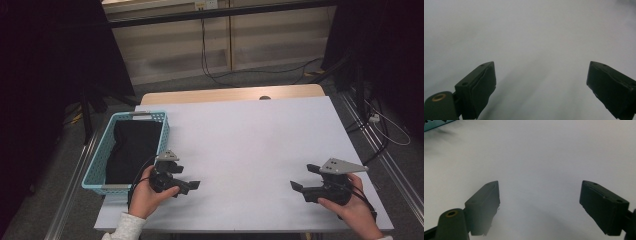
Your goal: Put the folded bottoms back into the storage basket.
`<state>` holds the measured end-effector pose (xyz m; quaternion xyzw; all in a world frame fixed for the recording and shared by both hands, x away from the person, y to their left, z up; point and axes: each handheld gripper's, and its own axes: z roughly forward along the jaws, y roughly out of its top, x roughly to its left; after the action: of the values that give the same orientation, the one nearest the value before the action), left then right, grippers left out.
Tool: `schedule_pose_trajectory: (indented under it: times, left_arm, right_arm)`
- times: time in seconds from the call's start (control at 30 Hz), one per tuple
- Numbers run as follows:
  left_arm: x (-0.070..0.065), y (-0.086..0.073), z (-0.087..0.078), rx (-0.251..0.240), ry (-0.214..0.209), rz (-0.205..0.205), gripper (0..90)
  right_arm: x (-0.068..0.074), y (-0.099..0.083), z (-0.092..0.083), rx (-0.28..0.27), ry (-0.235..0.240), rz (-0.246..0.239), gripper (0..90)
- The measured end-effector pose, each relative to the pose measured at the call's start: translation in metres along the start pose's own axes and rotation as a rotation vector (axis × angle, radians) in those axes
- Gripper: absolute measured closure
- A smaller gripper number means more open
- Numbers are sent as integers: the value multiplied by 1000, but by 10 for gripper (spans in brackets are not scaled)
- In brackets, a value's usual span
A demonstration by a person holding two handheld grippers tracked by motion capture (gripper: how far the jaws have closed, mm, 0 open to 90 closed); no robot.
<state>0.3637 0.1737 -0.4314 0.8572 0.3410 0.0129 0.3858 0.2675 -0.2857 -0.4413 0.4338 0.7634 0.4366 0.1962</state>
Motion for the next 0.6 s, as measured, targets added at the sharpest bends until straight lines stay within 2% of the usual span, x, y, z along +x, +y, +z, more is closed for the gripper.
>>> schedule_pose_trajectory:
  times: [0.1, 0.3, 0.4, 0.6]
  left_arm:
    - [2, -2, 0, -3, 3, 0, 87]
    - [1, -4, -6, -21, -5, 25, 84]
    - [2, -4, -8, -35, -6, 19, 85]
    - [0, -3, -8, -23, -6, 27, 83]
  right_arm:
    - [-2, -1, -1, -1, -6, 5, 156]
    - [-3, -3, -1, 3, -12, 8, 151]
    - [-2, -4, -1, 6, -9, 3, 151]
    - [-1, -5, 1, 14, -4, -3, 151]
